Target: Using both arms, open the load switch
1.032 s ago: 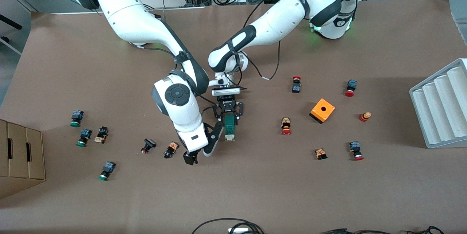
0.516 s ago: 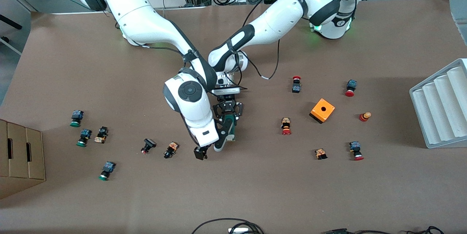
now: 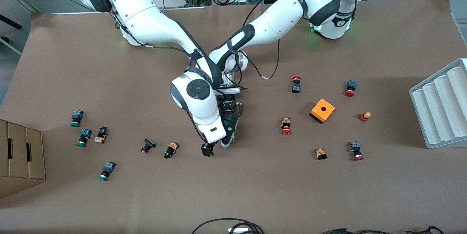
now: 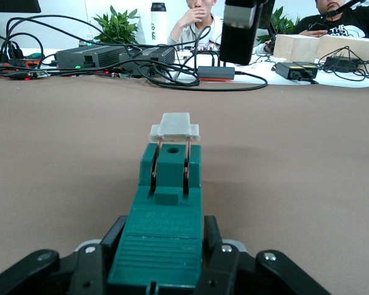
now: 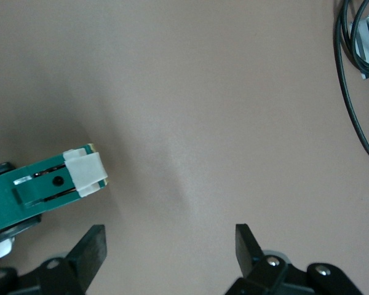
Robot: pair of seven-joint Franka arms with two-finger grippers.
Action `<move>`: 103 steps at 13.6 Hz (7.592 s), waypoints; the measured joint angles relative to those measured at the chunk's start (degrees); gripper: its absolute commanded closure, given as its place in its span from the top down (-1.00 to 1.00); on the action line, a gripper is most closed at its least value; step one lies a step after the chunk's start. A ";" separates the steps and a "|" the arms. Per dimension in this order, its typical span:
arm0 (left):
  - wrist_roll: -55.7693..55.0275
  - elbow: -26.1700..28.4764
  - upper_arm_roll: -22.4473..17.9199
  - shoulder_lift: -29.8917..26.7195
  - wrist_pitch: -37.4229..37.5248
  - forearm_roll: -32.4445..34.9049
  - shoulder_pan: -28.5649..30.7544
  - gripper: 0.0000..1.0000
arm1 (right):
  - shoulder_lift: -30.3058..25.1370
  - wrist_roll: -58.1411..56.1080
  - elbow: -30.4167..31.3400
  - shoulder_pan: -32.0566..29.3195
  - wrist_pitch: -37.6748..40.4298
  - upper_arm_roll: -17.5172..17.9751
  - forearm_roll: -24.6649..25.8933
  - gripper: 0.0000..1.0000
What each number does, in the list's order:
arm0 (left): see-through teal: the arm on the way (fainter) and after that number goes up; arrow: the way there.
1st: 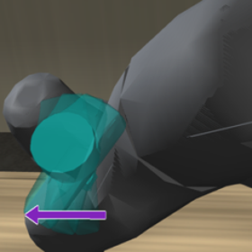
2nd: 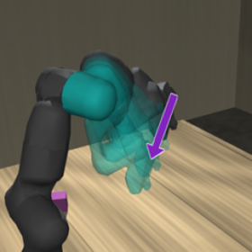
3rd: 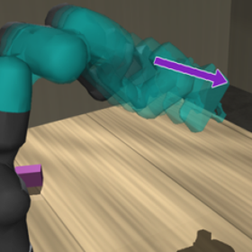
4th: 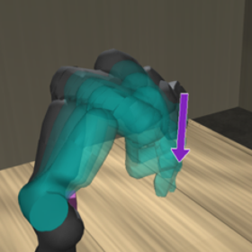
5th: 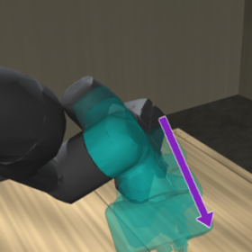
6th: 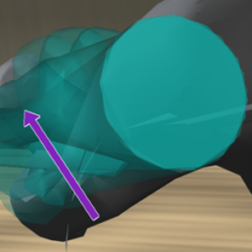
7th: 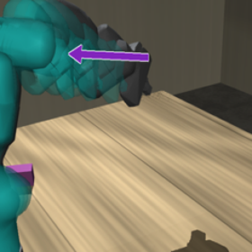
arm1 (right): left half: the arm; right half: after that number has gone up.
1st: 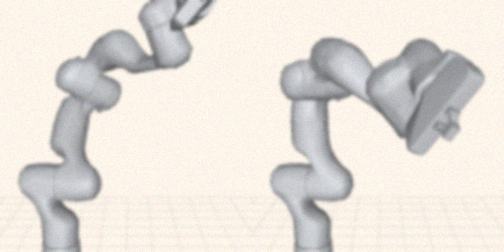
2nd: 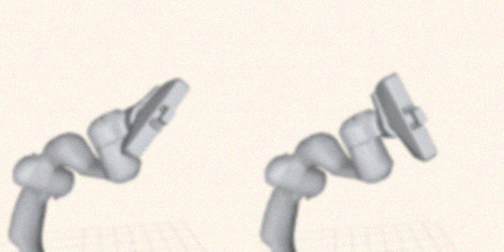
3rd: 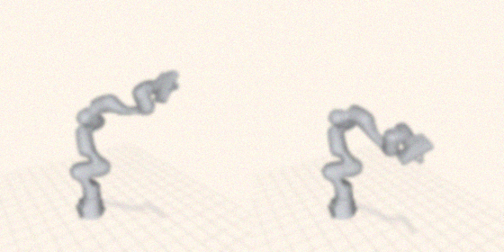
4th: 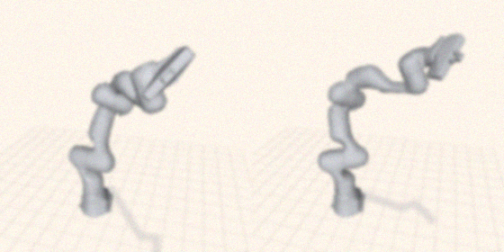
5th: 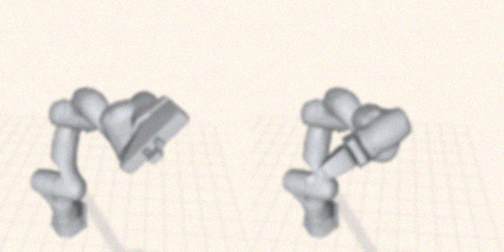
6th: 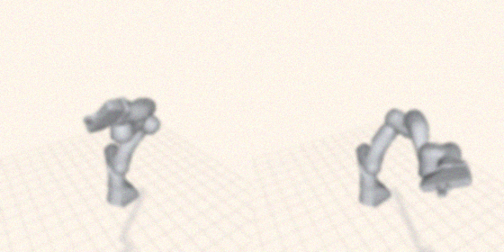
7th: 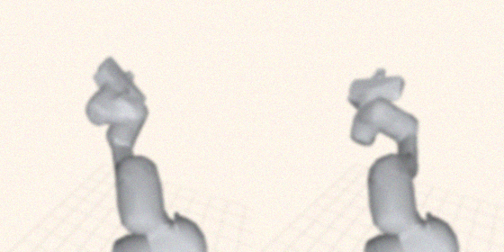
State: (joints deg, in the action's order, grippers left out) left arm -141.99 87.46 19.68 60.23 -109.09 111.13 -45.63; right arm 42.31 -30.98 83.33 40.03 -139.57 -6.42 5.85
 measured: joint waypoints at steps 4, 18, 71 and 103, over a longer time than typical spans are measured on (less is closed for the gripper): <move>0.00 0.00 0.00 0.00 0.00 0.00 0.00 0.09 | 0.05 -1.76 0.00 0.12 0.00 0.15 0.00 0.88; -0.01 0.02 -0.01 0.00 0.03 0.00 -0.01 0.09 | 2.31 -6.25 -0.39 2.99 0.55 0.41 -3.56 0.88; -0.01 0.13 -0.06 0.10 0.70 0.10 -0.13 0.08 | 7.64 -6.39 -5.02 5.17 -0.24 -1.88 -8.11 0.86; -0.05 0.14 -0.15 0.11 0.78 0.13 -0.22 0.08 | 8.05 -6.38 -5.02 5.38 -0.22 -1.88 -8.18 0.53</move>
State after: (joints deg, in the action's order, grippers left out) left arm -142.04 87.60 19.53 60.34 -108.32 111.26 -45.85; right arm 50.36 -37.37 78.31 45.42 -139.79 -8.29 -2.33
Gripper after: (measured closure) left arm 0.458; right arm 0.185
